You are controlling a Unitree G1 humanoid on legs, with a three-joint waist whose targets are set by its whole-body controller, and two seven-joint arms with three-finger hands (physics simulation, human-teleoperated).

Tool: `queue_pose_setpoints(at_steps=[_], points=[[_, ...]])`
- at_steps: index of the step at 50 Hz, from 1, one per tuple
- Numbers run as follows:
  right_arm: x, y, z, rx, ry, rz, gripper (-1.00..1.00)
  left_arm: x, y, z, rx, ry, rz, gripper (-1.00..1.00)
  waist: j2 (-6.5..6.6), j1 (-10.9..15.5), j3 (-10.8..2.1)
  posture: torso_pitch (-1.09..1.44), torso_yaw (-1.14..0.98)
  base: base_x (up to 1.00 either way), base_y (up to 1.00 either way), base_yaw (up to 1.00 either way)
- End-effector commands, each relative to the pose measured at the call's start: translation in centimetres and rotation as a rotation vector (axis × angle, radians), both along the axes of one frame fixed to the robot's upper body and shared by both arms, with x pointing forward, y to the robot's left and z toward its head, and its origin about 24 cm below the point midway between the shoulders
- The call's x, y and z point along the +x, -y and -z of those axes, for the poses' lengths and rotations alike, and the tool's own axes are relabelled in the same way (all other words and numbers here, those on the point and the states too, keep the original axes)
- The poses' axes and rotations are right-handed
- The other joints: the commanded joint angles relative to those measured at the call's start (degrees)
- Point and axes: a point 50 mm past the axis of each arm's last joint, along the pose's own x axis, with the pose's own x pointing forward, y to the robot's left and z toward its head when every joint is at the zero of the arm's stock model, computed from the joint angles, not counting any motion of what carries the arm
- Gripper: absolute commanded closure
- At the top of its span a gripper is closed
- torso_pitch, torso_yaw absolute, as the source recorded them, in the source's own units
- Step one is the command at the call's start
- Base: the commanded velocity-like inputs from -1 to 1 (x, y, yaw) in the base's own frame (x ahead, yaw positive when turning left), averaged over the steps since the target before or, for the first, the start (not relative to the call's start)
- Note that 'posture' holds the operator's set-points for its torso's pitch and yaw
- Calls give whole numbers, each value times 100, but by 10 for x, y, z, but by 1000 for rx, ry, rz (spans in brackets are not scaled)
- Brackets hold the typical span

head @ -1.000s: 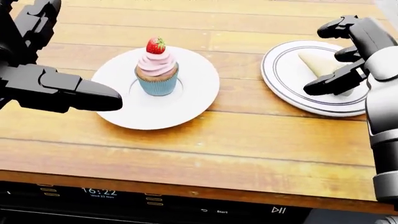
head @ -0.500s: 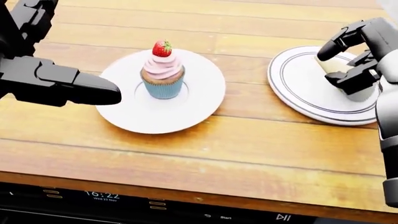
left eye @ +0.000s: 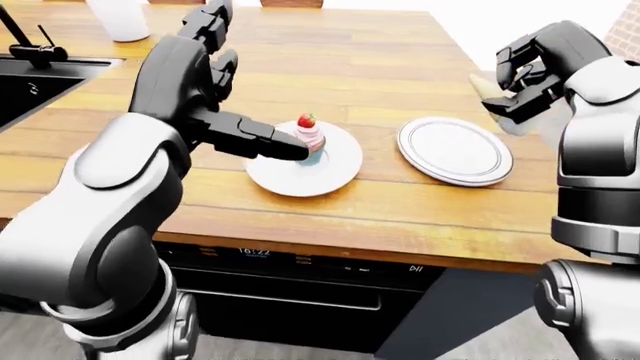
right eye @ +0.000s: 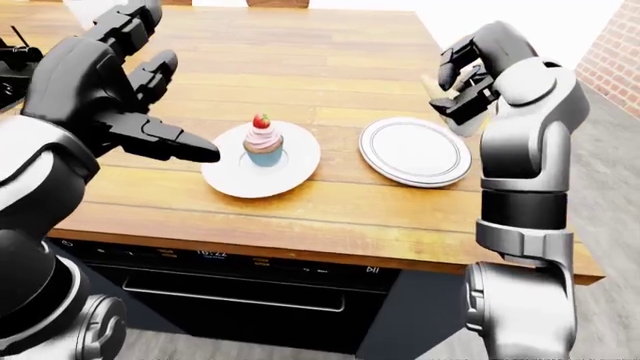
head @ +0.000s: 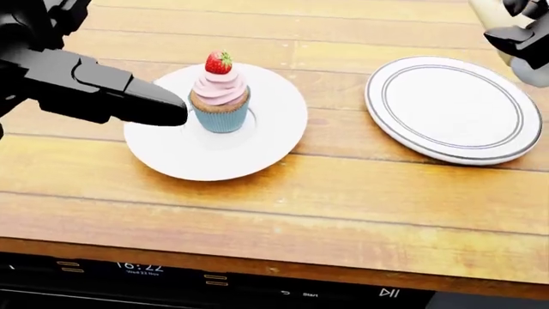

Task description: Move the dessert items from the plate to the tray.

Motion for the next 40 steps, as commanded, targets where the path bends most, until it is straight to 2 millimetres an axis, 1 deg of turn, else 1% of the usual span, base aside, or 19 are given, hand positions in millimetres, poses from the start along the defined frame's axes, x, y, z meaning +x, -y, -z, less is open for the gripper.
queue_pose_setpoints(at_steps=[1, 3, 7, 14, 16, 21, 27, 30, 36, 40], points=[[-8, -2, -23, -27, 93, -6, 100, -2, 3, -11, 17, 70, 5, -100, -14, -1, -156, 0, 0, 0, 0, 0], [-8, -3, -21, -29, 92, -11, 100, 2, 6, -11, 28, 69, 10, -100, -19, 9, -154, 0, 0, 0, 0, 0], [-8, -5, -22, -38, 94, -20, 100, 14, 14, -2, 105, 63, 9, -100, -30, 25, -166, 0, 0, 0, 0, 0], [-8, -7, -21, -38, 91, -23, 100, 30, 25, 1, 197, 61, 17, -100, -55, 32, -198, 0, 0, 0, 0, 0], [-6, -7, -20, -37, 89, -26, 100, 38, 28, 3, 229, 55, 14, -100, -63, 33, -200, 0, 0, 0, 0, 0], [-7, -7, -19, -36, 89, -25, 100, 53, 32, 3, 298, 50, 15, -100, -82, 31, -225, 0, 0, 0, 0, 0], [-7, -5, -17, -34, 87, -25, 100, 72, 34, 12, 343, 12, 42, -100, -105, 27, -245, 0, 0, 0, 0, 0], [-8, -4, -17, -33, 86, -24, 100, 76, 35, 13, 354, 18, 51, -100, -114, 22, -258, 0, 0, 0, 0, 0], [-8, -4, -15, -31, 83, -23, 100, 79, 43, 22, 369, 6, 88, -100, -133, 17, -264, 0, 0, 0, 0, 0], [-7, -2, -12, -28, 81, -20, 100, 85, 45, 35, 385, -13, 87, -100, -142, 22, -264, 0, 0, 0, 0, 0]])
